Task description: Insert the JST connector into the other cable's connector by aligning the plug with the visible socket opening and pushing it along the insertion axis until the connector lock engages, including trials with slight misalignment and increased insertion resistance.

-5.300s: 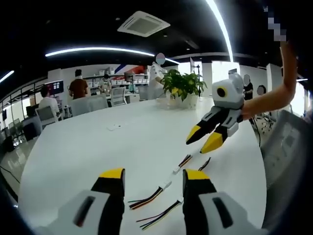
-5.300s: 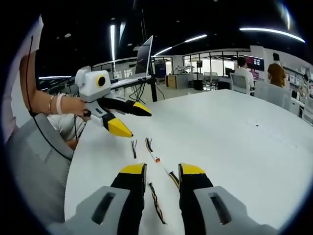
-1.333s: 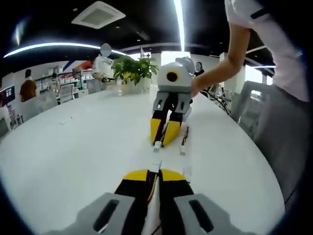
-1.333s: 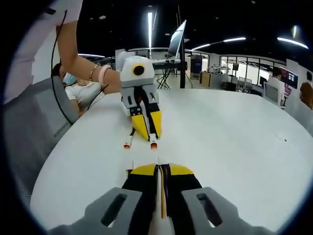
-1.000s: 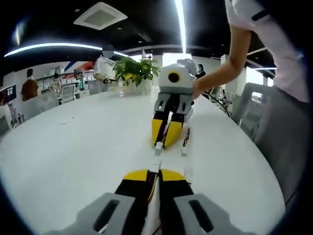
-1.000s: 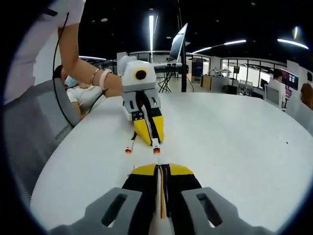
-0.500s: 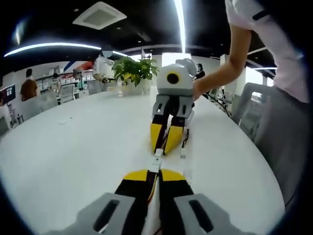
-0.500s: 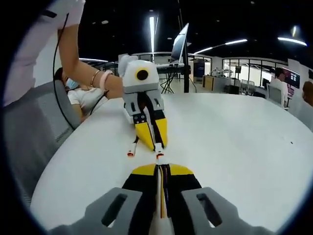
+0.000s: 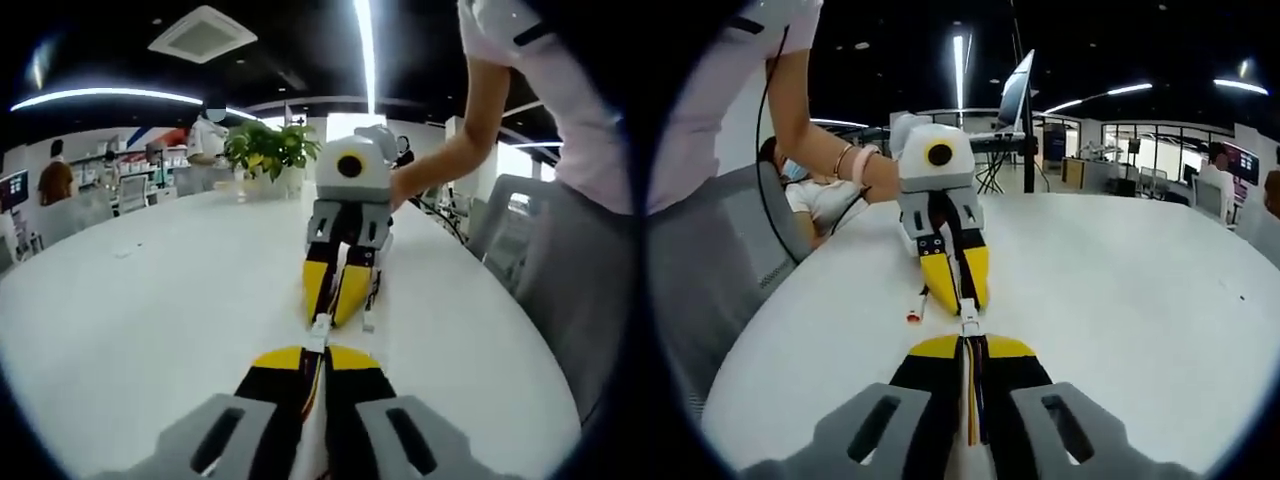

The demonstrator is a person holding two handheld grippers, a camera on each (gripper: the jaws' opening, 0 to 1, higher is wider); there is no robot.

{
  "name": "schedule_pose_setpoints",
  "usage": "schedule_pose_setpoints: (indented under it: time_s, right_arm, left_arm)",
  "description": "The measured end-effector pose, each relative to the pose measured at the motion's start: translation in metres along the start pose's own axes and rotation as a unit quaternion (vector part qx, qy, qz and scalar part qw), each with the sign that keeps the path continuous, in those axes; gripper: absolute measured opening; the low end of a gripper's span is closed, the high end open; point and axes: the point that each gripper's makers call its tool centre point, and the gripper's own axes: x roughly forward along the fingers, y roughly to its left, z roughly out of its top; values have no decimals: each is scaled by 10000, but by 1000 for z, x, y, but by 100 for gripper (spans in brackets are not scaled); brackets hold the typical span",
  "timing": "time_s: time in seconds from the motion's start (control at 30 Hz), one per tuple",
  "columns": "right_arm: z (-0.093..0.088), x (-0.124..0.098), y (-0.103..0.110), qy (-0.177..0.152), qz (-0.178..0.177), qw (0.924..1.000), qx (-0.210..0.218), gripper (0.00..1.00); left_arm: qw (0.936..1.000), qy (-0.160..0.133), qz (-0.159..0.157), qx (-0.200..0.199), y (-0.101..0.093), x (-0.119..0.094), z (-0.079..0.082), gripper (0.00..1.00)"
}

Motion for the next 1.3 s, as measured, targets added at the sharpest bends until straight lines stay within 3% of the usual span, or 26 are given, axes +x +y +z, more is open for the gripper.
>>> schedule_pose_setpoints:
  time_s: [0.2, 0.67, 1.3]
  right_arm:
    - [4, -2, -1, -260, 106, 9995, 172, 4]
    - [18, -10, -3, -1020, 374, 9915, 708, 4]
    - [19, -10, -5, -1201, 505, 9886, 753, 3]
  left_arm:
    - [9998, -173, -66, -102, 2, -2, 5, 1]
    - [9923, -992, -335, -663, 5, -5, 18, 0]
    - [9889, -1151, -486, -803, 4, -3, 21, 0]
